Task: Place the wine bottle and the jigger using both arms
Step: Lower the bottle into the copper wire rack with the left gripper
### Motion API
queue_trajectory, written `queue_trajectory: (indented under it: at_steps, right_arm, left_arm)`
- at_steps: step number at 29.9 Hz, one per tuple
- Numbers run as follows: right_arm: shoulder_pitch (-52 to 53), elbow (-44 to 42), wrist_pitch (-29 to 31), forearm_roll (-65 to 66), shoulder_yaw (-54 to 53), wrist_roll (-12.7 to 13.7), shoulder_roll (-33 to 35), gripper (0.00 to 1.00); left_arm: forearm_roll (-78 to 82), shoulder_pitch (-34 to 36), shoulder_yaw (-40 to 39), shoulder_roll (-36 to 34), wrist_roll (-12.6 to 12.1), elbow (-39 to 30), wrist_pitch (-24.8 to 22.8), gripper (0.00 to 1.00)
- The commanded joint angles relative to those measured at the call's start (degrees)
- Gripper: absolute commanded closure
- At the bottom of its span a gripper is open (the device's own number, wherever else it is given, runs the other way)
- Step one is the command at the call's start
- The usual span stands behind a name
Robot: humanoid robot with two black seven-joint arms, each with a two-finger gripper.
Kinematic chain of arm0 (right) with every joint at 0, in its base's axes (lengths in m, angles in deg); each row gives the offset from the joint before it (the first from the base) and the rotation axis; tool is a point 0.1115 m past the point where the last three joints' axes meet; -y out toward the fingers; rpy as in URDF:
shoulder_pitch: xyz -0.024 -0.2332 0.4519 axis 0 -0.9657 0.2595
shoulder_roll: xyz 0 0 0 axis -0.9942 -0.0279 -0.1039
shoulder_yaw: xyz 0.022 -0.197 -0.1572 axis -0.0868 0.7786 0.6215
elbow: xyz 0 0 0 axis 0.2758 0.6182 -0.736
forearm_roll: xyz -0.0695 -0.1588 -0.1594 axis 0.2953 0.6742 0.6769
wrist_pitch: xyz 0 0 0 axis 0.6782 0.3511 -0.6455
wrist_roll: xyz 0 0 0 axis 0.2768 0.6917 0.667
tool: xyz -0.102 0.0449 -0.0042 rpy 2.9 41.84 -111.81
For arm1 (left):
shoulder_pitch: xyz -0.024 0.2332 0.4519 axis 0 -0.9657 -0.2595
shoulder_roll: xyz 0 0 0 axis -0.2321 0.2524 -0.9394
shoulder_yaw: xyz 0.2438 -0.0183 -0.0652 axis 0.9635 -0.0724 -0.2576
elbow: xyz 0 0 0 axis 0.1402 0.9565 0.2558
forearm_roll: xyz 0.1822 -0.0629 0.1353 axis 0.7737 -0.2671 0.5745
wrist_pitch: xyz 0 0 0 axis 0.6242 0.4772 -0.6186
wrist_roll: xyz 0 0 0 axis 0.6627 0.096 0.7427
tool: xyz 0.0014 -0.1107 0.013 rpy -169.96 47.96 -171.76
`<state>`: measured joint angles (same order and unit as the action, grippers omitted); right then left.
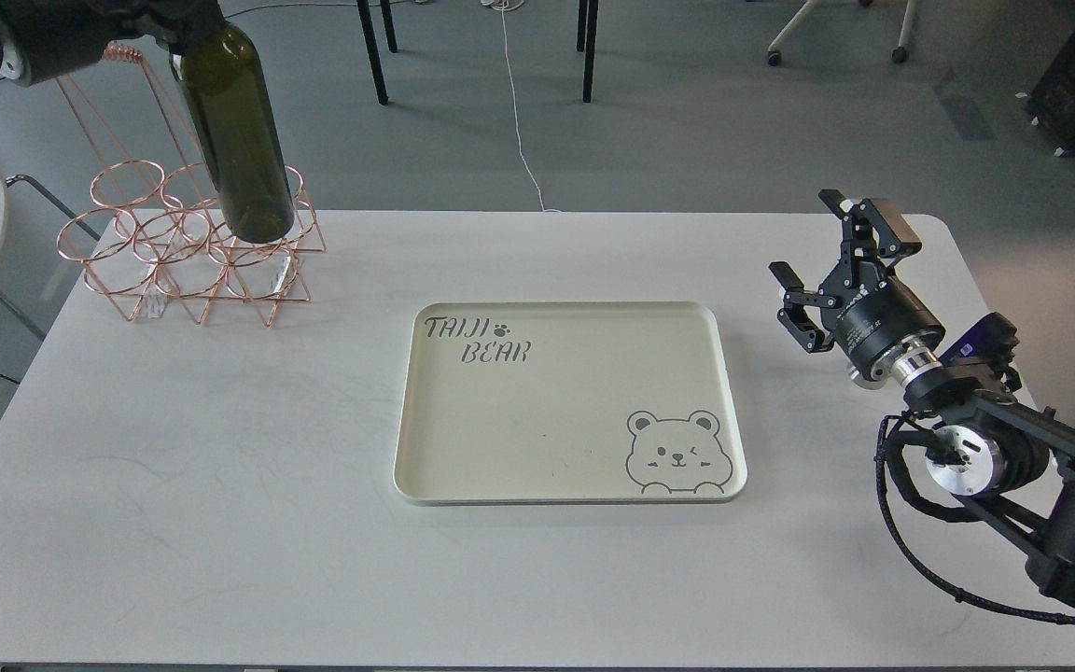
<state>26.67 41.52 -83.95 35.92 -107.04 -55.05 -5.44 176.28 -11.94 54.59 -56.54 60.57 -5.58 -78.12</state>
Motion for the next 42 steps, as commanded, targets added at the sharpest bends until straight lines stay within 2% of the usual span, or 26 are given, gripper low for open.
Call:
queue_trajectory:
  at_steps: [1, 30, 42]
  right_arm:
    - [-0.2, 0.0, 0.0, 0.0, -0.1, 0.0, 0.0, 0.01]
    - [-0.5, 0.5, 0.0, 0.0, -0.3, 0.0, 0.6, 0.01]
    - [-0.9, 0.5, 0.0, 0.0, -0.3, 0.0, 0.5, 0.01]
  left_arm:
    - [0.0, 0.3, 2.9, 0.0, 0.0, 0.9, 2.1, 0.92]
    - [-1.3, -1.9, 4.5, 0.8, 0.0, 6.2, 3.2, 0.90]
    - [-9.7, -5.4, 7.6, 2.9, 0.0, 9.6, 5.3, 0.88]
